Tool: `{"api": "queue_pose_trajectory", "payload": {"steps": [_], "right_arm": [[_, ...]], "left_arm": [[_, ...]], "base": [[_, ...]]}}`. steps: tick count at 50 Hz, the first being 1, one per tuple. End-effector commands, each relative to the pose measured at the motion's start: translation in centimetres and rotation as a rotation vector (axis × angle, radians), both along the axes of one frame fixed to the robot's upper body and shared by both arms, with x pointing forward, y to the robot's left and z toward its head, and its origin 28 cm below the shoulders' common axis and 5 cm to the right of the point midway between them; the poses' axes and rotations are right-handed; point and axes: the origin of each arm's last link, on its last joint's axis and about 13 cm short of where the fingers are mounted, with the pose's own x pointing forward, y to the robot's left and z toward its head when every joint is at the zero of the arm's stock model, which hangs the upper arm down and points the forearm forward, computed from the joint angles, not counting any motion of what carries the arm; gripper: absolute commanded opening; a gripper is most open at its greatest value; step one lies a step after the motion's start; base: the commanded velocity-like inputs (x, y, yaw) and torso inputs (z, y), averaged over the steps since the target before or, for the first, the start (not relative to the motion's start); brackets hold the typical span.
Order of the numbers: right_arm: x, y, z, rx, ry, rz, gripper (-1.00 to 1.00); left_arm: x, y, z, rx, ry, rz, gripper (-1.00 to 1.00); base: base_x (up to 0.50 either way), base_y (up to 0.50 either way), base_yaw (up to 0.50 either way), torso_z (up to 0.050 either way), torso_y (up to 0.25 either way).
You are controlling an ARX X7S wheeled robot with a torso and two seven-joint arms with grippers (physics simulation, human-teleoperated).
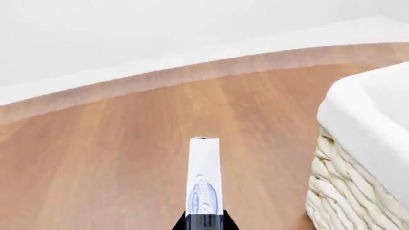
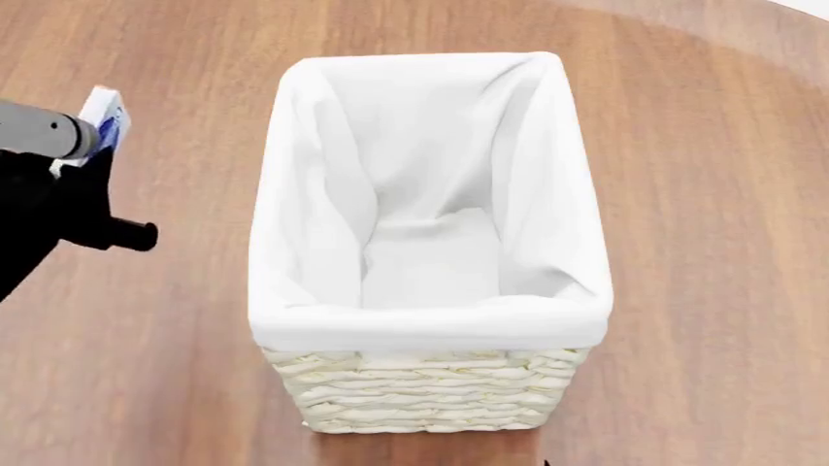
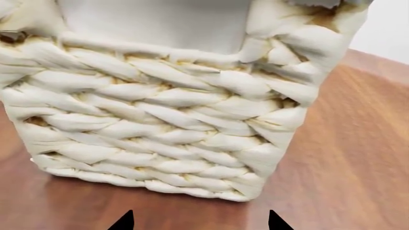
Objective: Pick up the cream cheese box, and put it in the basket.
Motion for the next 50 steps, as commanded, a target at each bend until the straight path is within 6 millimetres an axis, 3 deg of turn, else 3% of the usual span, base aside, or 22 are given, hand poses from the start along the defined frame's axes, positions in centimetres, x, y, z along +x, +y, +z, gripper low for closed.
{"api": "queue_pose_trajectory", "payload": {"steps": [1,3,4,8,14,22,29,38,44,50], "right_arm": [[0.1,-0.1,-0.1,0.001,-0.003,-0.002,1.0],[0.2,-0.2,-0.1,0.003,-0.003,-0.002,1.0],[0.2,-0.2,0.0,0.004,-0.005,-0.005,1.0],[0.3,-0.2,-0.1,0.009,-0.004,-0.005,1.0],[0.2,0.0,-0.4,0.002,-0.004,0.003,1.0],[0.3,0.0,-0.4,0.005,-0.001,0.01,1.0],[0.1,0.3,-0.8,0.0,0.003,0.025,1.0],[0.1,0.4,-0.8,0.004,0.014,0.038,1.0],[0.0,0.4,-0.7,0.008,0.014,0.037,1.0],[-0.1,0.5,-0.8,0.003,0.015,0.041,1.0]], "left_arm": [[-2.5,-1.5,10.4,0.322,0.011,-0.164,-1.0],[-2.7,-2.1,12.0,0.312,0.052,-0.262,-1.0],[-2.5,-2.4,13.7,0.328,0.029,-0.225,-1.0],[-2.9,-3.5,17.3,0.371,0.046,-0.305,-1.0],[-2.7,-5.7,19.1,0.564,0.086,-0.453,-1.0],[-2.5,-8.1,20.6,0.603,0.118,-0.549,-1.0],[-2.1,-10.4,19.6,0.699,0.161,-0.629,-1.0],[0.3,-12.2,17.1,0.753,0.276,-0.684,-1.0],[1.5,-12.4,15.4,0.771,0.326,-0.684,-1.0],[1.8,-12.5,15.0,0.752,0.334,-0.711,-1.0]], "base": [[0.0,0.0,0.0,0.0,0.0],[0.0,0.0,0.0,0.0,0.0],[0.0,0.0,0.0,0.0,0.0],[0.0,0.0,0.0,0.0,0.0],[0.0,0.0,0.0,0.0,0.0],[0.0,0.0,0.0,0.0,0.0],[0.0,0.0,0.0,0.0,0.0],[0.0,0.0,0.0,0.0,0.0],[0.0,0.0,0.0,0.0,0.0],[0.0,0.0,0.0,0.0,0.003]]}}
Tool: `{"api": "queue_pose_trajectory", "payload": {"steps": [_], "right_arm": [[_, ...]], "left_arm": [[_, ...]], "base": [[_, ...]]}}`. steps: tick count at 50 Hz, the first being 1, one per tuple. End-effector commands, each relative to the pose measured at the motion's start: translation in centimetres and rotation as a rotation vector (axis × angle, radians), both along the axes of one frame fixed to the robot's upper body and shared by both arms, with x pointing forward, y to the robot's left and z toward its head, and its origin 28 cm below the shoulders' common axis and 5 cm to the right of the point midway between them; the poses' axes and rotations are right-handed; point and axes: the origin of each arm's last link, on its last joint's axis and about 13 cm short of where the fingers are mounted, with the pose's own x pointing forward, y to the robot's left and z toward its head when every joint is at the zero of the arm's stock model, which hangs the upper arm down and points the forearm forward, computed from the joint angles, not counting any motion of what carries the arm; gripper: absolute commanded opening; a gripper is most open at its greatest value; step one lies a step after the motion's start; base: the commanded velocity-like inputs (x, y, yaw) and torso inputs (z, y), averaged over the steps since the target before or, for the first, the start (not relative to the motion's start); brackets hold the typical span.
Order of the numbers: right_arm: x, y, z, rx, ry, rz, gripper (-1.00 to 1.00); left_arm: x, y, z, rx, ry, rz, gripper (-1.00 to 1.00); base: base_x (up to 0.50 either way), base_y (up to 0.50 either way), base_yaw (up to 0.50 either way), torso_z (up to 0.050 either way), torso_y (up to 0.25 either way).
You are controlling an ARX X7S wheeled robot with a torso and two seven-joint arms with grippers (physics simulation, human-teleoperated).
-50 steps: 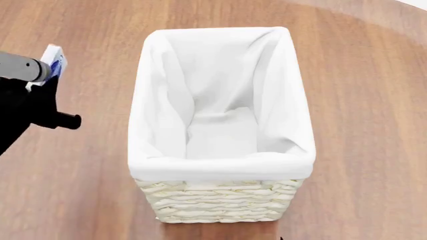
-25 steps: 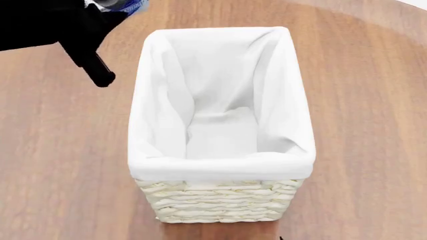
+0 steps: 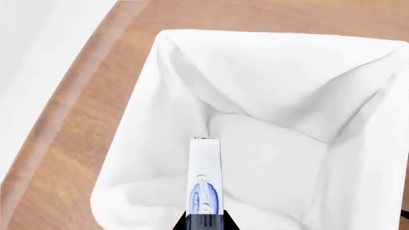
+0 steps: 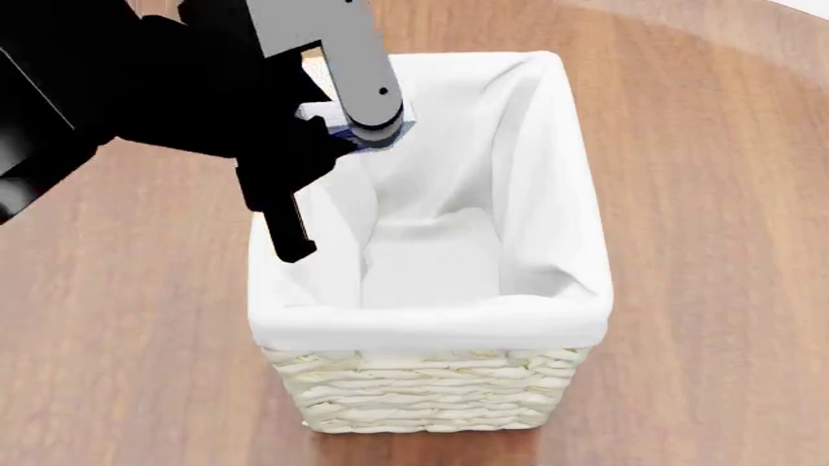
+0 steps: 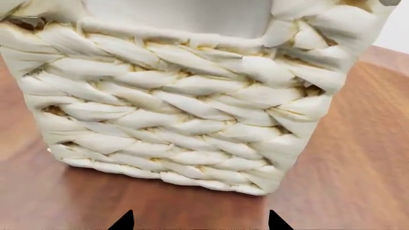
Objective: Pick up the cream cheese box, and put it in the basket.
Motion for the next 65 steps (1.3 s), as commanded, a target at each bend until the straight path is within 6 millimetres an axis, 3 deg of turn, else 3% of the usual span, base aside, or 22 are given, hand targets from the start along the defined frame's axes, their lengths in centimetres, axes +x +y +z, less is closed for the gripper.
{"api": "queue_pose_trajectory", "payload": {"steps": [1,16,28,29,56,62,65], "right_arm": [[-0.1,0.2,-0.1,-0.002,0.003,0.008,1.0],[-0.2,0.2,-0.1,0.005,0.007,0.019,1.0],[-0.2,0.3,-0.2,0.003,0.006,0.025,1.0],[-0.2,0.4,-0.2,0.001,0.007,0.026,1.0],[-0.2,0.5,-0.6,0.002,0.012,0.032,1.0],[-0.2,0.4,-0.5,0.01,0.007,0.028,1.0],[-0.1,-0.1,0.0,0.021,-0.009,0.003,1.0]], "left_arm": [[1.0,-0.9,-1.1,0.026,0.035,-0.025,-1.0],[2.1,-2.9,-2.2,0.022,0.025,-0.037,-1.0],[4.0,-2.9,-3.2,0.03,0.019,0.001,-1.0],[4.1,-2.9,-3.2,0.027,-0.01,0.017,1.0],[3.3,-1.9,-2.3,-0.02,0.016,0.014,1.0],[1.3,-0.6,-0.1,-0.086,-0.042,-0.006,1.0],[-0.9,0.3,0.1,-0.104,-0.112,-0.047,1.0]], "base": [[0.0,0.0,0.0,0.0,0.0],[0.0,0.0,0.0,0.0,0.0],[0.0,0.0,0.0,0.0,0.001],[0.0,0.0,0.0,0.0,0.0],[0.0,0.0,0.0,0.0,0.0],[0.0,0.0,0.0,0.0,0.0],[0.0,0.0,0.0,0.0,0.0]]}}
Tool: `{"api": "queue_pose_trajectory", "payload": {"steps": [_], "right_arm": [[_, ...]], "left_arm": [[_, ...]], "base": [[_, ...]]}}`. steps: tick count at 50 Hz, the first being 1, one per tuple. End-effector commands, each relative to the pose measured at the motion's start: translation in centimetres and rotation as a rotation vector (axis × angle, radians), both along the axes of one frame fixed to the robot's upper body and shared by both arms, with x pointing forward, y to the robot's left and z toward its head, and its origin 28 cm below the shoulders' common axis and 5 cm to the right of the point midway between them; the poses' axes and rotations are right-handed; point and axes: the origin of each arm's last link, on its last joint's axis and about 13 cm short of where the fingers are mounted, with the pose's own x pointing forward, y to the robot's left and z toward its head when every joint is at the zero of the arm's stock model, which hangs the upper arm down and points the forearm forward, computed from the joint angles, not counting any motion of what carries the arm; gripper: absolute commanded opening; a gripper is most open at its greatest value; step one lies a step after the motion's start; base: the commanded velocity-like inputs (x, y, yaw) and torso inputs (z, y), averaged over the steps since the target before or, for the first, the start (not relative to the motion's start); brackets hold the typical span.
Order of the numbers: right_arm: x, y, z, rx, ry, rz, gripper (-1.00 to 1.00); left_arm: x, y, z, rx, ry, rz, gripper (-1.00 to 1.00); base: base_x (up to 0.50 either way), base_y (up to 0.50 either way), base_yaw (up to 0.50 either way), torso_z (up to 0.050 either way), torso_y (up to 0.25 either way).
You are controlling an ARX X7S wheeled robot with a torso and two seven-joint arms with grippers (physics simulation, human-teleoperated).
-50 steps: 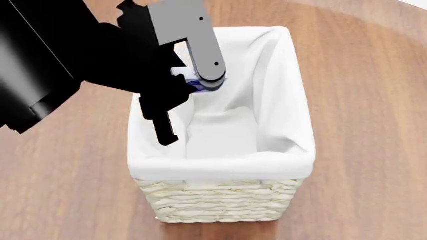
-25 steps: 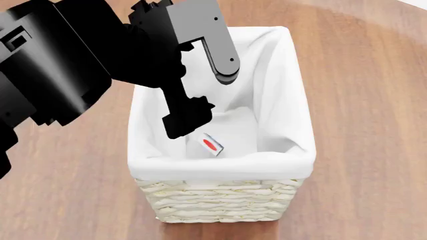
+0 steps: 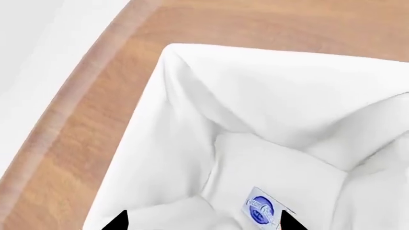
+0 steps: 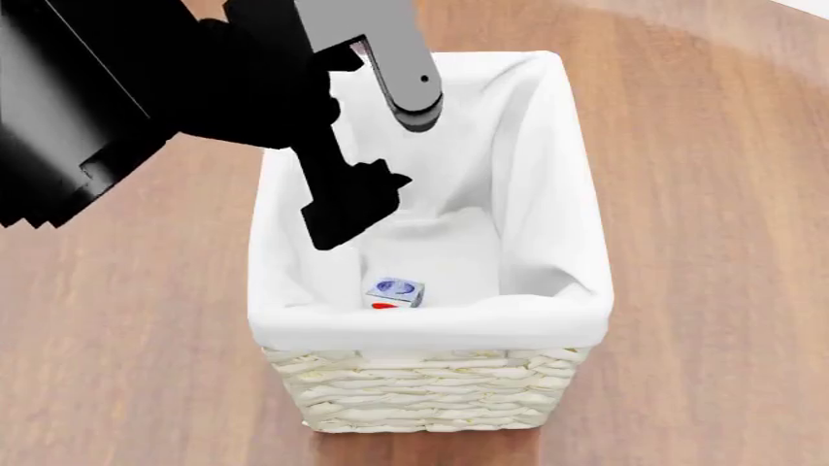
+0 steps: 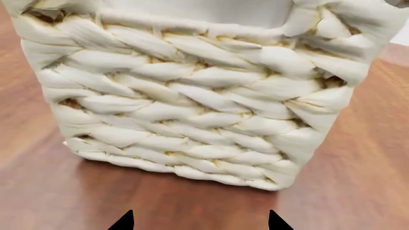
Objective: Pick up the cream cheese box, and put it in the basket.
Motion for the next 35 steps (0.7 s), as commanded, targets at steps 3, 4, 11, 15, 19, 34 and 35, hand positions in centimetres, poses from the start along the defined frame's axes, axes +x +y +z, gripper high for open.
{"api": "queue_pose_trajectory", "payload": {"steps": [3,4,11,15,19,34,35], "right_arm": [[0.4,-0.9,0.9,0.022,-0.022,-0.041,1.0],[0.4,-1.0,0.9,0.023,-0.021,-0.045,1.0],[0.0,-0.5,0.6,0.005,-0.018,-0.026,1.0],[-0.1,-0.4,0.6,-0.001,-0.02,-0.027,1.0],[-0.1,-0.3,0.5,-0.003,-0.02,-0.023,1.0],[0.1,-0.4,0.3,-0.004,-0.018,-0.023,1.0],[0.1,-0.4,0.2,-0.005,-0.017,-0.023,1.0]], "left_arm": [[-5.8,2.9,1.1,-0.1,-0.171,-0.096,1.0],[-6.3,3.3,1.0,-0.114,-0.216,-0.088,1.0],[-12.4,6.8,1.5,-0.566,-0.538,-0.099,1.0],[-16.0,8.0,-0.5,-0.707,-0.64,-0.104,1.0],[-19.7,9.0,-4.5,-0.894,-0.727,0.019,1.0],[-20.9,9.4,-14.7,-1.145,-0.604,0.258,1.0],[-20.6,9.3,-15.2,-1.126,-0.637,0.275,1.0]], "base": [[0.0,0.0,0.0,0.0,0.0],[0.0,0.0,0.0,0.0,0.0],[0.0,0.0,0.0,0.0,0.0],[0.0,0.0,0.0,0.0,0.0],[0.0,0.0,0.0,0.0,0.0],[0.0,0.0,0.0,0.0,0.0],[0.0,0.0,0.0,0.0,0.0]]}}
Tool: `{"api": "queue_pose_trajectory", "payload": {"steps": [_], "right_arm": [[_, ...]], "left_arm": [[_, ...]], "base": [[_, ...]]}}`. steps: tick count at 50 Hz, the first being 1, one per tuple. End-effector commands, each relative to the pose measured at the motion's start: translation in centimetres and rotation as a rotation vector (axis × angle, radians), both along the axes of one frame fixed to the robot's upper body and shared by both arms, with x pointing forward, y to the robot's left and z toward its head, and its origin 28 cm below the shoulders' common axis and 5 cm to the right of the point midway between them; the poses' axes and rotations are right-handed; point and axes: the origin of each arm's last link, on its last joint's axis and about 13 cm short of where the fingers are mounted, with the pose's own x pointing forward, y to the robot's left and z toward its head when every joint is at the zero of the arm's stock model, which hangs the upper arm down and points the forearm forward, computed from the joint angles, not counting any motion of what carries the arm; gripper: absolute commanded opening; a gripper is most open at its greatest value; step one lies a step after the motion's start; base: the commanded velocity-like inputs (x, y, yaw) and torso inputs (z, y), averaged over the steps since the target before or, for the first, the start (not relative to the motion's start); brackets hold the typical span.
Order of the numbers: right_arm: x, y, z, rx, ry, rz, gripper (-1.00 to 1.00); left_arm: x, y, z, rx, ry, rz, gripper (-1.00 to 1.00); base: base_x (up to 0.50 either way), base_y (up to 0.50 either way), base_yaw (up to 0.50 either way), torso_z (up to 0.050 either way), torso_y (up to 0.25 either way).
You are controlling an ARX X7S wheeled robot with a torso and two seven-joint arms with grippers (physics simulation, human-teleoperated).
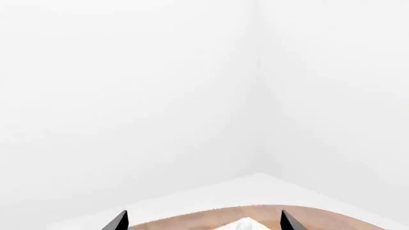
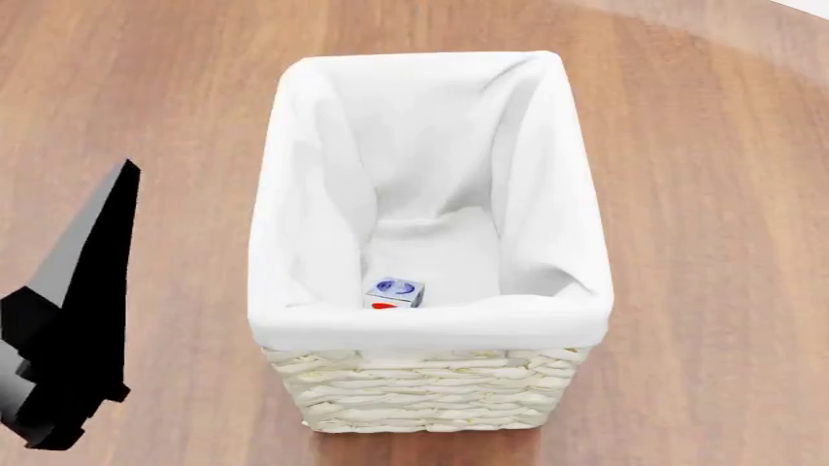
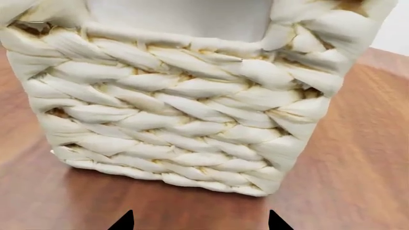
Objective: Pick up the cream cheese box, and put it in the basket.
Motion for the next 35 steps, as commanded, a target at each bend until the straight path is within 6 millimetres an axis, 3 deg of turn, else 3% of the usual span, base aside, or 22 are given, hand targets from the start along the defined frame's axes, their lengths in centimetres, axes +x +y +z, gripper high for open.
{"api": "queue_pose_trajectory", "payload": {"steps": [1,8,19,26,35], "right_arm": [[0.1,0.0,-0.2,-0.004,0.001,0.002,1.0],[0.1,0.0,-0.2,-0.004,0.002,0.003,1.0],[0.2,0.1,-0.5,-0.007,0.008,0.005,1.0],[0.1,0.1,-0.4,-0.009,0.007,0.005,1.0],[0.5,-0.5,0.2,-0.002,-0.011,-0.037,1.0]], "left_arm": [[-2.3,0.4,-5.0,-0.111,0.039,0.134,1.0],[-1.5,0.0,-6.7,-0.089,0.035,0.235,1.0],[0.0,-0.8,-10.2,-0.062,0.144,0.239,1.0],[1.8,-1.7,-13.7,-0.009,0.224,0.311,1.0],[1.8,-1.6,-15.0,-0.011,0.24,0.357,1.0]], "base": [[0.0,0.0,0.0,0.0,0.0],[0.0,0.0,0.0,0.0,0.0],[0.0,0.0,0.0,0.0,0.0],[0.0,0.0,0.0,0.0,0.0],[0.0,0.0,0.0,0.0,0.0]]}}
